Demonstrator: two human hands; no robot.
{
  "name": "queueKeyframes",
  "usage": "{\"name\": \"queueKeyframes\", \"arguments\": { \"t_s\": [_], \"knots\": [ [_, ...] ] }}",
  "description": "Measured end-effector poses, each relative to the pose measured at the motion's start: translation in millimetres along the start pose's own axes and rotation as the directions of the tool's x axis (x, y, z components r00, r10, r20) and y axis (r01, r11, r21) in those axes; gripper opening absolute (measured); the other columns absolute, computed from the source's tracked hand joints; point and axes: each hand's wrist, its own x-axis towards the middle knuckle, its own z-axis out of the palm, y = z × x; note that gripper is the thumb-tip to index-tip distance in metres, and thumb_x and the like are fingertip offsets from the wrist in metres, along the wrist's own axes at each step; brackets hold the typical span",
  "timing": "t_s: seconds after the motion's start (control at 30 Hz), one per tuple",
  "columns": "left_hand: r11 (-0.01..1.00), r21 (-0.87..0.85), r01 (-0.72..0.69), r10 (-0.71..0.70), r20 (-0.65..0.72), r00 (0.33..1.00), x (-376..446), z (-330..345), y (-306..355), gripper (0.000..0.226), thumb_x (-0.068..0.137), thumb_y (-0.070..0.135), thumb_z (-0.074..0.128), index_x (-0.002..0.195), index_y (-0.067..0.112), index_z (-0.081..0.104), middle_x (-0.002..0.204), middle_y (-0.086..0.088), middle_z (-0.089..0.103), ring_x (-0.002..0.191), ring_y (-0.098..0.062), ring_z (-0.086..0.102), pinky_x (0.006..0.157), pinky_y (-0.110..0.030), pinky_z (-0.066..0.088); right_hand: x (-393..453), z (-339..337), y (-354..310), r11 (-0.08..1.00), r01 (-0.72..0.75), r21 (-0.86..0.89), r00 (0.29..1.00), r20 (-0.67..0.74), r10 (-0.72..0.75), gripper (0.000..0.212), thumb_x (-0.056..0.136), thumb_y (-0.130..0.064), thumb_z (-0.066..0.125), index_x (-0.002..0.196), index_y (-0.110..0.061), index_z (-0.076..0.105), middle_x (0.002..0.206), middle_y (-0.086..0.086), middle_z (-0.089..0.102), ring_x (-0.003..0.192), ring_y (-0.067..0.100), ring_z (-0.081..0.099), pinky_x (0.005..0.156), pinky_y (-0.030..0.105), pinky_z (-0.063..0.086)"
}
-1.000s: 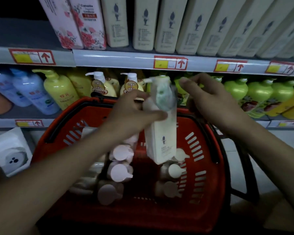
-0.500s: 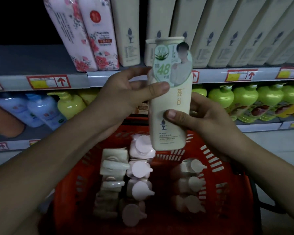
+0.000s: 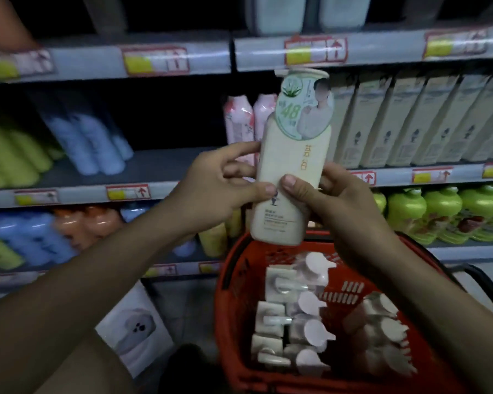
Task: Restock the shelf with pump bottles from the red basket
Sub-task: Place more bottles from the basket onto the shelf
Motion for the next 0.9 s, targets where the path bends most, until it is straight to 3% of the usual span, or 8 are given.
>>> {"name": "queueKeyframes", "arguments": {
  "t_s": [0.13, 0.2, 0.3, 0.47, 0.57, 0.73, 0.83, 0.9],
  "knots": [
    [0.999, 0.020, -0.049, 0.051, -0.092, 0.994, -16, -58, 32, 0.064, 0.081, -0.006, 0.075, 0.139, 0.015, 0.055, 0.102, -0.009, 0.077, 0.087, -0.015, 0.076, 0.076, -0.032, 0.064, 17, 63, -41, 0.999, 0.035, 0.013, 0.999, 0.025, -0.035, 0.062, 0.064, -0.035, 0.092, 0.115, -0.009, 0.066, 0.107, 0.005, 0.079, 0.101, 0.022, 0.076, 0.093, 0.049, 0.060],
    [0.996, 0.039, -0.083, 0.088, -0.157, 0.984, -17, -86, 43, 0.063, 0.082, -0.005, 0.075, 0.138, 0.019, 0.056, 0.100, -0.005, 0.079, 0.088, -0.014, 0.076, 0.075, -0.034, 0.064, 30, 93, -61, 0.997, 0.074, -0.015, 0.996, 0.058, -0.073, 0.059, 0.062, -0.035, 0.086, 0.113, -0.011, 0.067, 0.104, 0.000, 0.080, 0.099, 0.017, 0.076, 0.086, 0.036, 0.063],
    [0.976, 0.114, -0.184, 0.206, -0.225, 0.952, -11, -132, 58, 0.060, 0.083, -0.005, 0.074, 0.128, 0.031, 0.058, 0.099, 0.004, 0.080, 0.092, -0.008, 0.075, 0.077, -0.020, 0.058, 57, 135, -88, 0.984, 0.171, -0.044, 0.981, 0.104, -0.166, 0.052, 0.059, -0.041, 0.085, 0.106, -0.019, 0.074, 0.099, -0.007, 0.081, 0.092, 0.010, 0.077, 0.073, 0.022, 0.061],
    [0.949, 0.186, -0.255, 0.305, -0.337, 0.890, 12, -201, 83, 0.054, 0.088, 0.002, 0.073, 0.121, 0.041, 0.055, 0.102, 0.021, 0.077, 0.098, 0.001, 0.073, 0.078, -0.014, 0.056, 108, 198, -132, 0.953, 0.294, -0.071, 0.941, 0.194, -0.276, 0.044, 0.065, -0.045, 0.086, 0.106, -0.032, 0.077, 0.099, -0.011, 0.080, 0.094, 0.008, 0.076, 0.082, 0.031, 0.060],
    [0.920, 0.247, -0.304, 0.380, -0.376, 0.845, 39, -235, 101, 0.056, 0.090, -0.001, 0.070, 0.125, 0.040, 0.054, 0.110, 0.014, 0.076, 0.105, 0.000, 0.071, 0.085, -0.018, 0.057, 144, 230, -157, 0.918, 0.385, -0.096, 0.910, 0.206, -0.360, 0.030, 0.076, -0.034, 0.085, 0.105, -0.035, 0.077, 0.094, -0.016, 0.079, 0.087, 0.003, 0.075, 0.071, 0.017, 0.059],
    [0.914, 0.290, -0.283, 0.391, -0.445, 0.806, 102, -278, 106, 0.058, 0.092, -0.009, 0.062, 0.141, 0.020, 0.049, 0.131, -0.007, 0.067, 0.120, -0.013, 0.065, 0.105, -0.040, 0.053, 214, 274, -165, 0.903, 0.406, -0.142, 0.910, 0.151, -0.385, 0.031, 0.083, -0.022, 0.082, 0.113, -0.022, 0.075, 0.098, -0.002, 0.080, 0.092, 0.012, 0.075, 0.081, 0.032, 0.062],
    [0.922, 0.299, -0.247, 0.372, -0.501, 0.781, 132, -293, 95, 0.059, 0.093, -0.008, 0.060, 0.144, 0.019, 0.048, 0.134, -0.004, 0.065, 0.121, -0.011, 0.062, 0.107, -0.040, 0.051, 249, 294, -157, 0.882, 0.416, -0.220, 0.909, 0.133, -0.396, 0.040, 0.084, -0.019, 0.081, 0.122, -0.014, 0.071, 0.108, 0.002, 0.077, 0.100, 0.017, 0.073, 0.088, 0.037, 0.060],
    [0.929, 0.311, -0.202, 0.346, -0.533, 0.772, 144, -300, 85, 0.058, 0.093, -0.002, 0.061, 0.144, 0.024, 0.048, 0.134, -0.002, 0.065, 0.119, -0.010, 0.061, 0.104, -0.037, 0.053, 268, 303, -150, 0.867, 0.411, -0.282, 0.911, 0.157, -0.381, 0.043, 0.085, -0.018, 0.080, 0.126, -0.012, 0.069, 0.111, 0.003, 0.076, 0.100, 0.015, 0.071, 0.084, 0.028, 0.059]
  ]
}}
